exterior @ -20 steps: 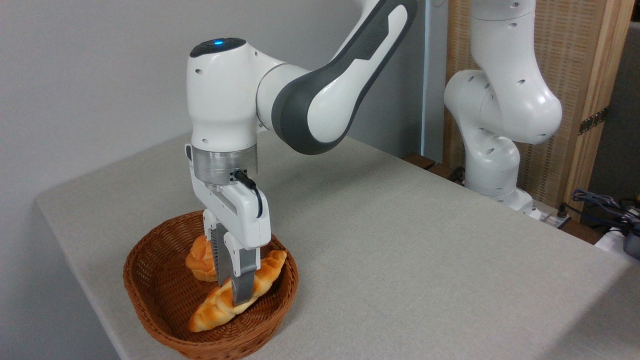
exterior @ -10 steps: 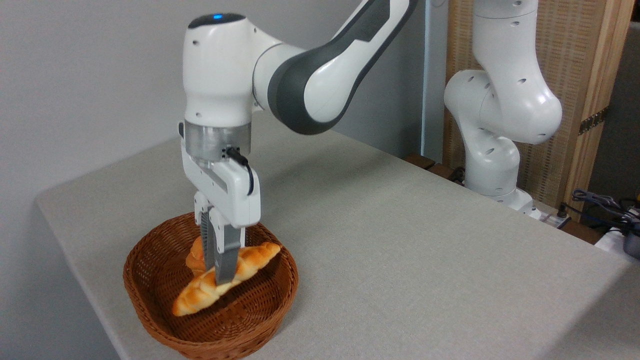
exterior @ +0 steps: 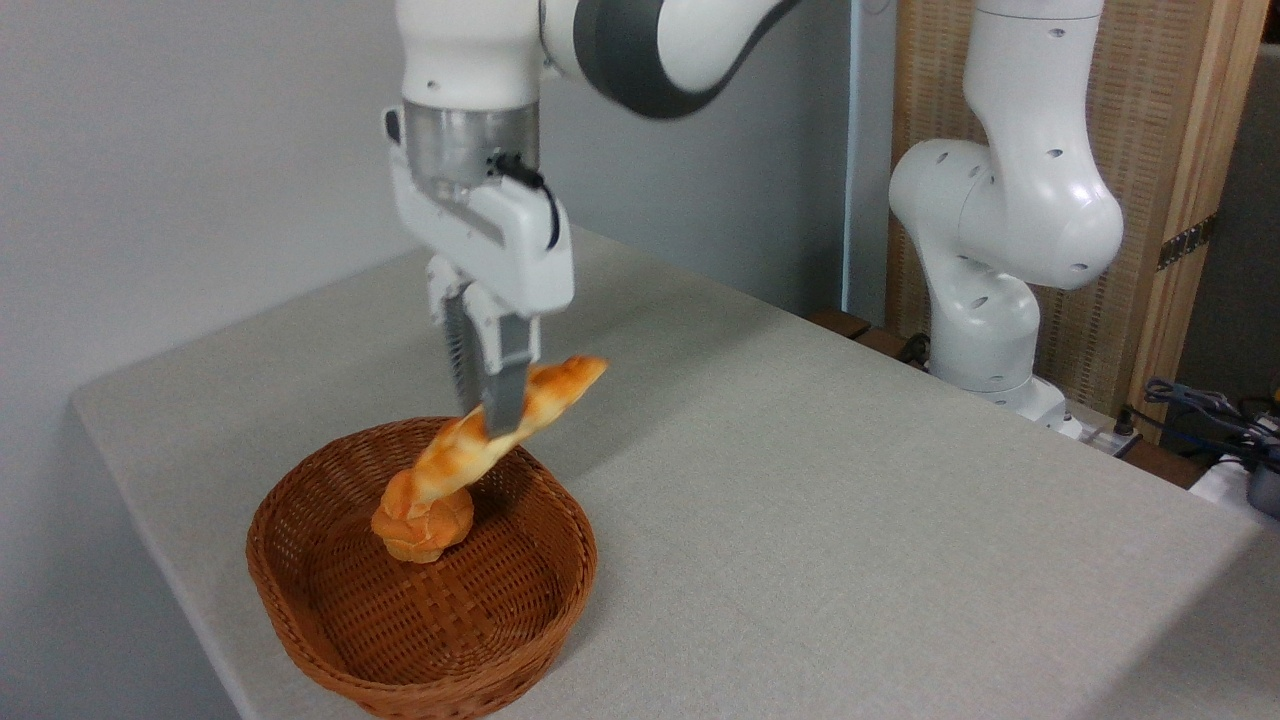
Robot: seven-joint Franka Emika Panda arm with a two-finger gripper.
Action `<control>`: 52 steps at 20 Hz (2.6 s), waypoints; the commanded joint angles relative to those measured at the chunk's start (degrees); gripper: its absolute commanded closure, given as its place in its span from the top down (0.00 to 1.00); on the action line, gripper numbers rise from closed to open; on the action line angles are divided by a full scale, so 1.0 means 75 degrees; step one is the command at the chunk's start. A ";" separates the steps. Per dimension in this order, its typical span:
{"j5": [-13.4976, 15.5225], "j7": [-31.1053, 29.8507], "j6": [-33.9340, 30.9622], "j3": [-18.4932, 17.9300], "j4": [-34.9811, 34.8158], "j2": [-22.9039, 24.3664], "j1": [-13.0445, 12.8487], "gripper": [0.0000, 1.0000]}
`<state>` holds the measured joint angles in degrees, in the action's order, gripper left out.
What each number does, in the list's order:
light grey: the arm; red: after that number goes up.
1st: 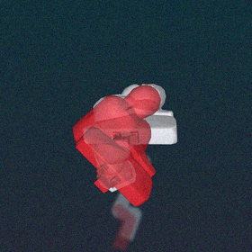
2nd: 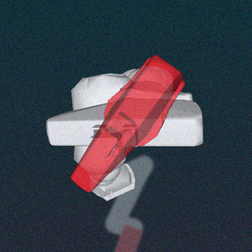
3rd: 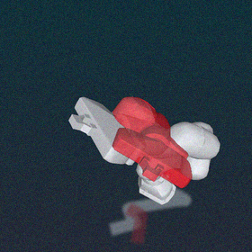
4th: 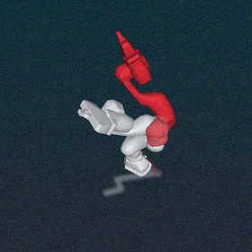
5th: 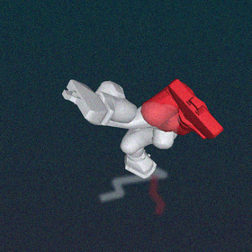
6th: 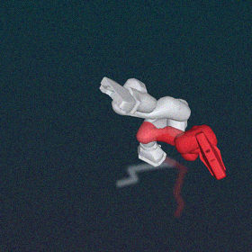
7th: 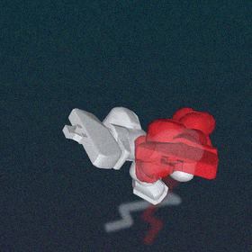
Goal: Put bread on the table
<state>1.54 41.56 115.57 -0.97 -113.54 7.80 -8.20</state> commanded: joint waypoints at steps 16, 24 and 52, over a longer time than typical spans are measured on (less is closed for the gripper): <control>0.0228 -0.0128 -0.0866 -0.0093 -0.2275 0.1527 -0.1473 0.48; 0.0299 -0.0105 -0.0761 -0.0093 -0.2299 0.1503 -0.1473 1.00; -0.0276 -0.0233 -0.3443 -0.0773 0.3029 -0.0885 -0.0912 1.00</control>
<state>0.11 40.58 94.90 -7.04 -101.71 8.11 -18.32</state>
